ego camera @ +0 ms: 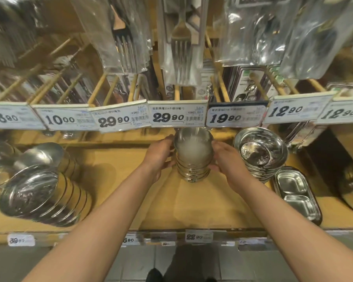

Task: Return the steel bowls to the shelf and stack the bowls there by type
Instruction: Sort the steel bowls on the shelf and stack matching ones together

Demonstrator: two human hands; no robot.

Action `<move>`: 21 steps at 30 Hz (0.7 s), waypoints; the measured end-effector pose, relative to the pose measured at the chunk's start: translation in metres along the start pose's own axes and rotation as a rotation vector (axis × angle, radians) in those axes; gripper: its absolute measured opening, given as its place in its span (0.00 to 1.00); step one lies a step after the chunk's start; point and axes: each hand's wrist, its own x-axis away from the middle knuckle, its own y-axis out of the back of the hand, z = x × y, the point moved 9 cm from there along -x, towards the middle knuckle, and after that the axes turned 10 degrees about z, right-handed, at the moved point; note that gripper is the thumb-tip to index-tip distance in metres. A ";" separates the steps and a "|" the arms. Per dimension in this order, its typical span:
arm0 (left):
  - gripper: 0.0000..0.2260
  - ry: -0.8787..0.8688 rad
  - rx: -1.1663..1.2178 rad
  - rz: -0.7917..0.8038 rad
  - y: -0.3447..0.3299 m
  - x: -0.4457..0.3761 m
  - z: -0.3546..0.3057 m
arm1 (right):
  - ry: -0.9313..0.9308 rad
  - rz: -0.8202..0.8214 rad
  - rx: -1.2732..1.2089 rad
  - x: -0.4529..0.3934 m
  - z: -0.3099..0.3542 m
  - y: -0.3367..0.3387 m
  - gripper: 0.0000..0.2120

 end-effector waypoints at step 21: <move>0.09 -0.150 0.017 -0.195 0.098 0.130 0.003 | 0.113 0.137 0.027 0.100 0.055 -0.044 0.09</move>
